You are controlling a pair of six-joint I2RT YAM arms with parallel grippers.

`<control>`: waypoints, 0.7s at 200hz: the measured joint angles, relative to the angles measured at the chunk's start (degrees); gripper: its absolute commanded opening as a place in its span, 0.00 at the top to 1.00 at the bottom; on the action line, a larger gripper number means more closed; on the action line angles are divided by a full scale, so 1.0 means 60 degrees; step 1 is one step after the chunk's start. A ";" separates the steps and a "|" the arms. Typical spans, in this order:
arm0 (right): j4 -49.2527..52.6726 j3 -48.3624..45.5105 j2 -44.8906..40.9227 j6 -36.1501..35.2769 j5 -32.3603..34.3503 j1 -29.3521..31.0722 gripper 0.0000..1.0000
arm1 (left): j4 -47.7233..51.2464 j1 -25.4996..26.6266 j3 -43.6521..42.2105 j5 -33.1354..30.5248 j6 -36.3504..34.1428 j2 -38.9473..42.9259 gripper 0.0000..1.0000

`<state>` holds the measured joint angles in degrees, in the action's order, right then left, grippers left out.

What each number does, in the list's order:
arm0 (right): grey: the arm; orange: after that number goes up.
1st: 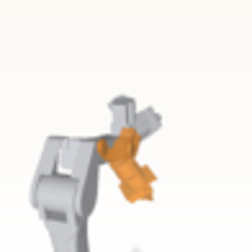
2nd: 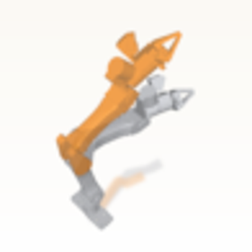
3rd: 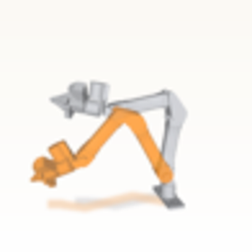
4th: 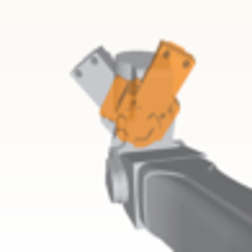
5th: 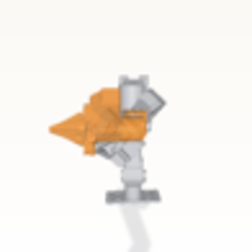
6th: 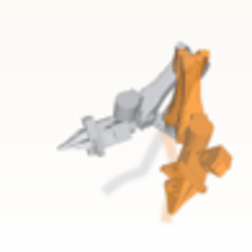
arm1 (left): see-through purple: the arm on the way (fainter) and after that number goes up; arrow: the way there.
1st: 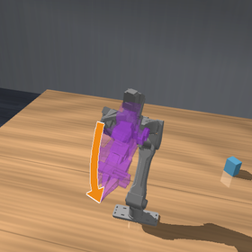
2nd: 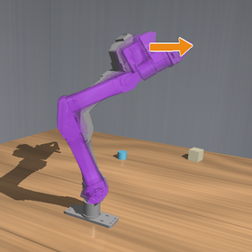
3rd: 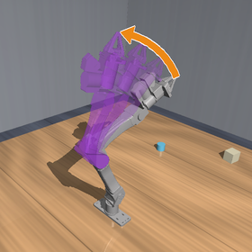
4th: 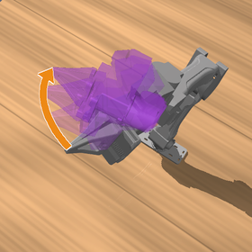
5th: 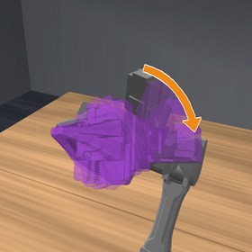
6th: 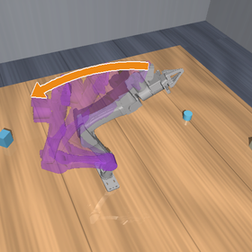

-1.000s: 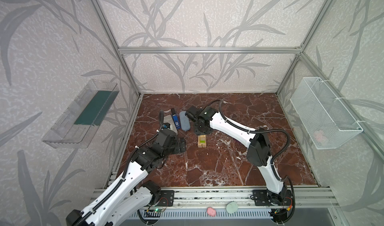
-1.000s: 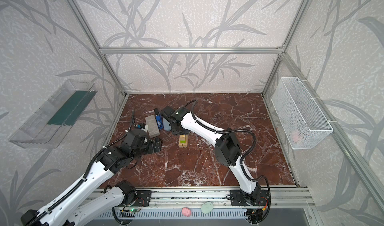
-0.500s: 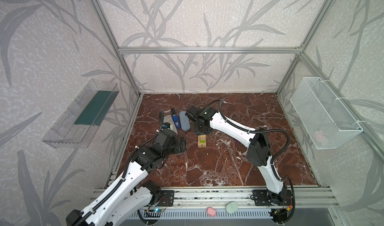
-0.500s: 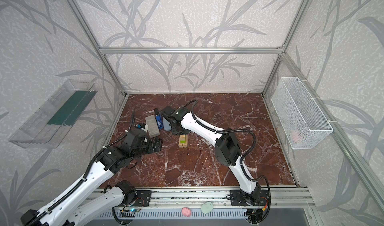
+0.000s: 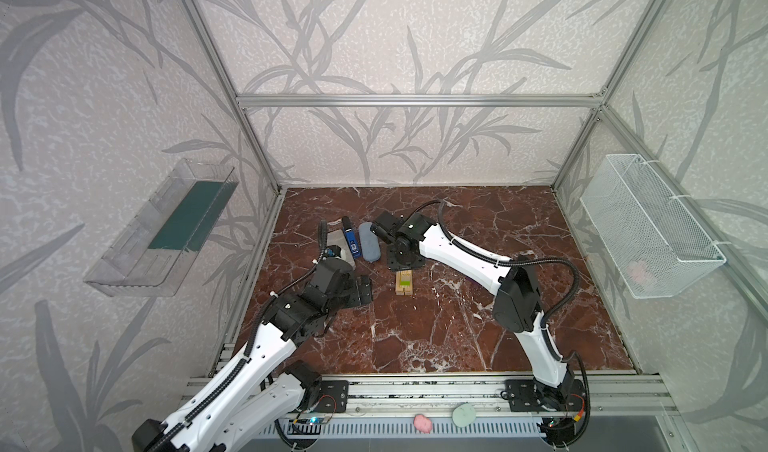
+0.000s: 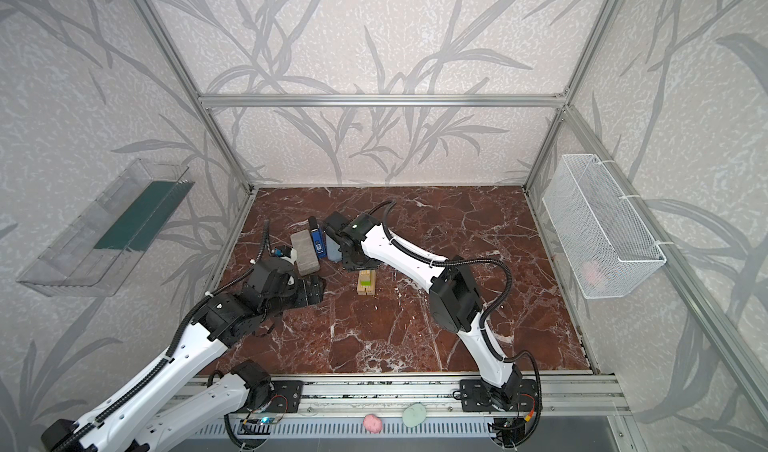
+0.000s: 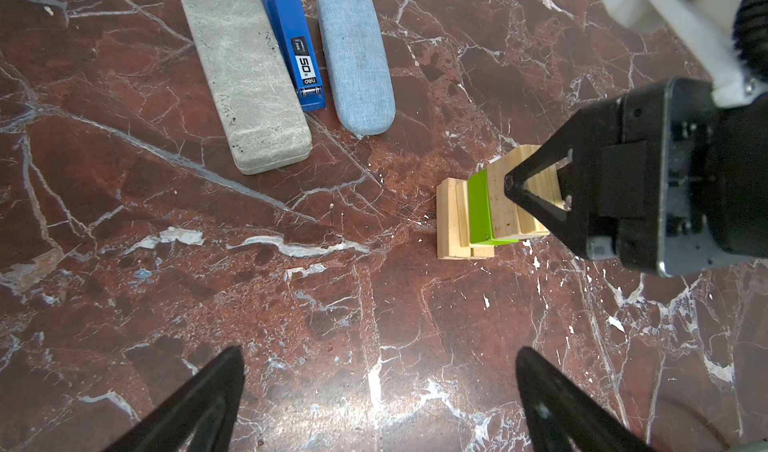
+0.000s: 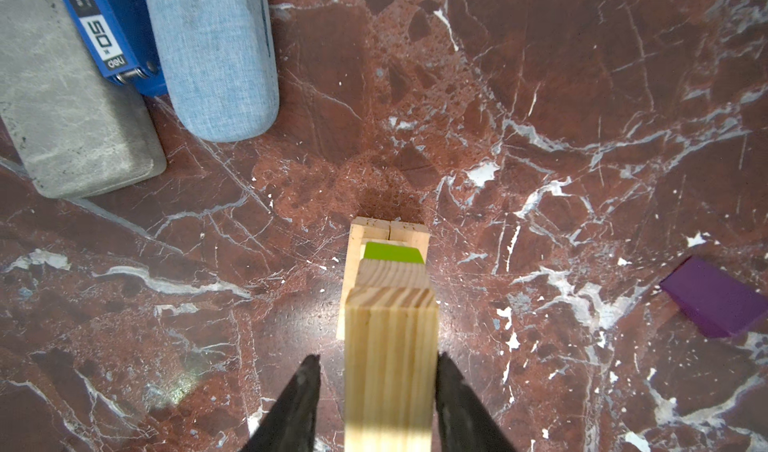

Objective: Build the wood block tower
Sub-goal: 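Set the wooden block on the stack and open the right gripper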

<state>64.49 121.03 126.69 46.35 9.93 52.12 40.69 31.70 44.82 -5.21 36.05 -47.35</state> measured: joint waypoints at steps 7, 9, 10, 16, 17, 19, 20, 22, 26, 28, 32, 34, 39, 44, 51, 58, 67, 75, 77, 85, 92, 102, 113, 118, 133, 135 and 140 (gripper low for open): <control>-0.0011 -0.0018 0.0000 0.0033 -0.0018 0.0000 0.52 | 0.0000 -0.0004 0.0000 0.0018 0.0000 0.0000 0.00; -0.0022 -0.0033 0.0000 0.0040 -0.0025 0.0000 0.52 | 0.0000 -0.0007 0.0000 0.0025 0.0000 0.0000 0.00; -0.0025 -0.0040 0.0000 0.0040 -0.0025 0.0000 0.52 | 0.0000 -0.0011 0.0000 0.0025 0.0000 0.0000 0.00; -0.0055 -0.0095 -0.0007 0.0062 -0.0040 0.0000 0.52 | 0.0000 -0.0022 0.0000 0.0036 0.0004 0.0000 0.01; -0.0055 -0.0098 -0.0007 0.0066 -0.0040 0.0000 0.52 | 0.0000 -0.0022 0.0000 0.0040 0.0004 0.0000 0.00; -0.0062 -0.0117 -0.0007 0.0073 -0.0047 0.0000 0.51 | 0.0000 -0.0025 0.0000 0.0044 0.0004 0.0000 0.00; -0.0066 -0.0131 -0.0007 0.0076 -0.0058 0.0000 0.51 | 0.0000 -0.0029 0.0000 0.0047 0.0004 0.0000 0.01; -0.0069 -0.0149 -0.0007 0.0084 -0.0069 0.0000 0.51 | 0.0000 -0.0029 0.0000 0.0047 0.0004 0.0000 0.01; -0.0073 -0.0182 -0.0007 0.0091 -0.0076 0.0000 0.51 | 0.0000 -0.0036 0.0000 0.0055 0.0004 0.0000 0.00; -0.0076 -0.0200 -0.0007 0.0102 -0.0087 0.0000 0.51 | 0.0000 -0.0036 0.0000 0.0058 0.0004 0.0000 0.00; -0.0080 -0.0237 -0.0007 0.0106 -0.0095 0.0000 0.51 | 0.0000 -0.0036 0.0000 0.0058 0.0004 0.0000 0.00; -0.0087 -0.0262 -0.0007 0.0109 -0.0098 0.0000 0.51 | 0.0000 -0.0036 0.0000 0.0062 0.0004 0.0000 0.01; -0.0095 -0.0306 -0.0007 0.0113 -0.0102 0.0000 0.50 | 0.0000 -0.0036 0.0000 0.0066 0.0004 0.0004 0.00; -0.0098 -0.0339 -0.0011 0.0117 -0.0113 0.0000 0.50 | 0.0000 -0.0036 0.0000 0.0066 0.0007 0.0004 0.00; -0.0117 -0.0386 -0.0011 0.0124 -0.0131 0.0000 0.50 | 0.0000 -0.0036 0.0000 0.0069 0.0007 0.0004 0.01; -0.0127 -0.0412 -0.0015 0.0135 -0.0146 0.0000 0.49 | 0.0000 -0.0036 0.0000 0.0073 0.0007 0.0004 0.00; -0.0175 -0.0455 -0.0029 0.0138 -0.0168 0.0000 0.49 | 0.0000 -0.0036 0.0000 0.0084 0.0011 0.0004 0.01; -0.0215 -0.0517 -0.0062 0.0142 -0.0186 0.0000 0.49 | 0.0000 -0.0036 0.0000 0.0098 0.0011 0.0004 0.01; -0.0219 -0.0525 -0.0069 0.0142 -0.0197 0.0000 0.49 | 0.0000 -0.0036 0.0000 0.0098 0.0011 0.0004 0.01; -0.0259 -0.0590 -0.0124 0.0149 -0.0244 0.0000 0.49 | 0.0000 -0.0036 0.0000 0.0106 0.0015 0.0004 0.00; -0.0302 -0.0667 -0.0189 0.0171 -0.0259 0.0000 0.48 | 0.0000 -0.0036 0.0000 0.0109 0.0018 0.0004 0.01; -0.0364 -0.0790 -0.0302 0.0189 -0.0299 0.0000 0.48 | 0.0000 -0.0036 0.0000 0.0117 0.0022 0.0004 0.01; -0.0423 -0.0903 -0.0404 0.0226 -0.0346 0.0000 0.48 | 0.0000 -0.0036 0.0000 0.0127 0.0026 0.0004 0.01; -0.0463 -0.0947 -0.0448 0.0248 -0.0364 0.0000 0.48 | 0.0000 -0.0036 0.0000 0.0131 0.0026 0.0004 0.01; -0.0514 -0.1013 -0.0506 0.0302 -0.0423 0.0000 0.47 | 0.0000 -0.0036 0.0000 0.0138 0.0026 0.0004 0.01; -0.0525 -0.1020 -0.0514 0.0310 -0.0426 0.0000 0.47 | 0.0000 -0.0036 0.0000 0.0138 0.0029 0.0004 0.00; -0.0543 -0.1031 -0.0517 0.0313 -0.0452 0.0000 0.47 | 0.0000 -0.0036 0.0000 0.0142 0.0029 0.0004 0.01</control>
<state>61.23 114.85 123.59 48.23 7.22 52.12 40.69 31.48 44.82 -4.36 36.23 -47.33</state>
